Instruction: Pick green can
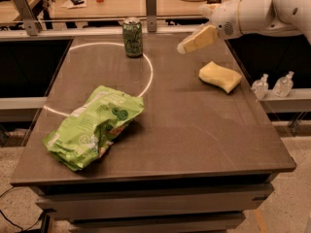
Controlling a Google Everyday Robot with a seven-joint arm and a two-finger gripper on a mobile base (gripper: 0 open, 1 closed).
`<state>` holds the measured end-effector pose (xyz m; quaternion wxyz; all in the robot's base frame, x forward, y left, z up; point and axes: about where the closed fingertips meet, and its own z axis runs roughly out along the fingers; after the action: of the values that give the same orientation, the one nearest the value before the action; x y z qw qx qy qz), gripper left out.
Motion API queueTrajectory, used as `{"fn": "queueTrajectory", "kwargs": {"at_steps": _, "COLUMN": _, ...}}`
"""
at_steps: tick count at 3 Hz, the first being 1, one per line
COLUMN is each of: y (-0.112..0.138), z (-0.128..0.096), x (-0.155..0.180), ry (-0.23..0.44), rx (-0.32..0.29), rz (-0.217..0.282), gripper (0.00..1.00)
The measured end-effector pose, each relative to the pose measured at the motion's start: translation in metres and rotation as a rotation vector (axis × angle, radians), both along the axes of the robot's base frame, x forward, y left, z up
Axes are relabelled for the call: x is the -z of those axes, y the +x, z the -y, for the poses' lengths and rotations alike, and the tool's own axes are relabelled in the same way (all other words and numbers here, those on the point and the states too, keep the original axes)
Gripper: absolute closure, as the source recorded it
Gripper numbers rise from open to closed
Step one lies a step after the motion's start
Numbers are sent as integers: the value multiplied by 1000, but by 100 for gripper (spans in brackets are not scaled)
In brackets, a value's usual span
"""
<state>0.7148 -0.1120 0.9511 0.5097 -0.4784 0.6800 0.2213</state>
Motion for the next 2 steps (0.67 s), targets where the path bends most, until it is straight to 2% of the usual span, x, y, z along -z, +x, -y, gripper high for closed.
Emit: {"fn": "queueTrajectory", "kwargs": {"at_steps": 2, "y": 18, "z": -30, "x": 33, "ry": -3, "rx": -20, "rz": -37, "gripper": 0}}
